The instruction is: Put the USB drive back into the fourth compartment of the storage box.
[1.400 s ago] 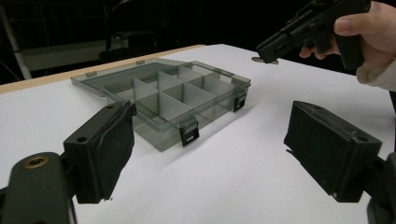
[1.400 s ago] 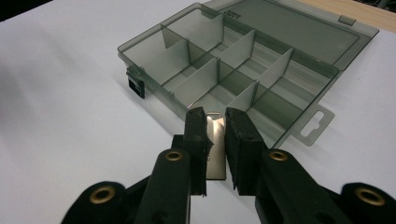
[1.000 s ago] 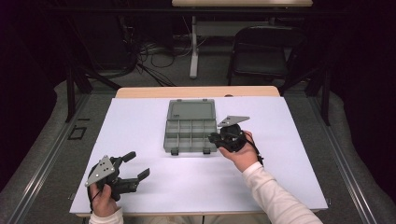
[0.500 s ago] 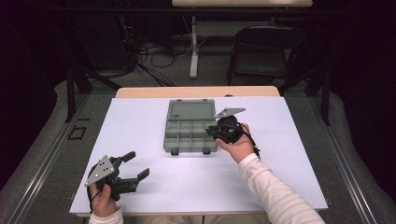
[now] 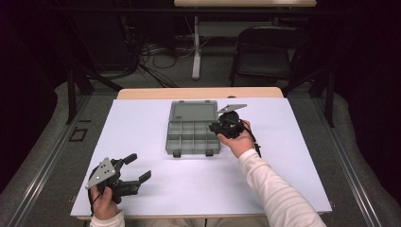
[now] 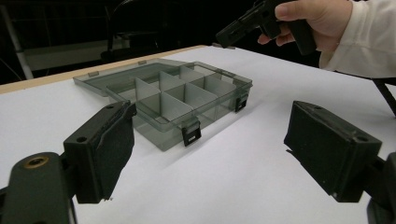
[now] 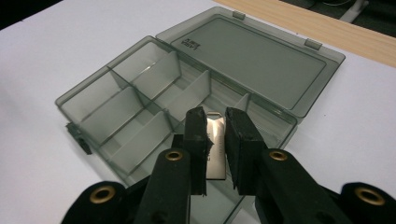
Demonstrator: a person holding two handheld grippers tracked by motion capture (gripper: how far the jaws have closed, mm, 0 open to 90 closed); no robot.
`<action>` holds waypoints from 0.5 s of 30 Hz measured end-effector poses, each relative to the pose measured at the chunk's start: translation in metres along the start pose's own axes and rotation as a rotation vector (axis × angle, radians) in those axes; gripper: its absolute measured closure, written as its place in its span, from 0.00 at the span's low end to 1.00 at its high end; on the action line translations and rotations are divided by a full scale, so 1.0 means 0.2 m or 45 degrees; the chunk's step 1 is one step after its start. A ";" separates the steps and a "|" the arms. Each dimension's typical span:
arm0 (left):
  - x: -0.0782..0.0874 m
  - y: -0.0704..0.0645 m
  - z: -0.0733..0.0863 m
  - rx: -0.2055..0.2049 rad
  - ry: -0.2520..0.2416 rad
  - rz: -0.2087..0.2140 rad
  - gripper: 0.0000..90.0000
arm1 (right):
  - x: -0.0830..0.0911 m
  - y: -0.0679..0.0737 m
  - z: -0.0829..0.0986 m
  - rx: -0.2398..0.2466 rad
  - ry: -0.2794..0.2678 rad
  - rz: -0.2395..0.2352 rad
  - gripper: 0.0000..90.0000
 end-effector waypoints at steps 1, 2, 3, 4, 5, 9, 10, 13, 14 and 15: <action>0.00 0.00 0.00 0.002 -0.005 0.003 0.17 | -0.01 -0.01 0.00 -0.002 0.006 0.003 0.88; 0.00 0.00 0.00 0.002 -0.006 0.002 0.17 | -0.02 -0.01 0.00 -0.004 0.005 0.008 0.88; 0.00 0.00 0.00 0.002 -0.005 0.003 0.17 | -0.03 -0.02 0.00 -0.003 0.003 0.017 0.88; 0.00 0.00 0.00 0.001 -0.005 0.002 0.17 | -0.03 -0.03 0.00 -0.006 0.014 0.020 0.88; 0.00 0.00 0.00 0.001 -0.004 0.002 0.17 | -0.04 -0.04 0.00 -0.011 0.009 0.026 0.88; 0.00 0.00 0.00 0.000 -0.005 0.003 0.17 | -0.05 -0.06 0.00 -0.021 0.011 0.035 0.88; 0.00 0.00 0.00 0.001 -0.005 0.003 0.17 | -0.06 -0.07 0.00 -0.026 0.010 0.037 0.88; 0.00 0.00 0.00 0.000 -0.003 0.002 0.17 | -0.07 -0.08 0.00 -0.025 0.007 0.038 0.88; 0.00 0.00 0.00 -0.001 -0.003 0.002 0.17 | -0.07 -0.08 0.00 -0.027 0.012 0.038 0.88; 0.00 0.00 0.00 -0.001 -0.003 0.002 0.17 | -0.08 -0.08 0.00 -0.025 0.014 0.041 0.88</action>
Point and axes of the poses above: each handheld gripper's, and its own axes: x roughly backward along the jaws, z roughly out of its underside, y roughly to its left, the point moved 6 cm from there along -x, roughly forward along the jaws, and after that the axes turned 5 degrees about y, right-handed, at the moved point
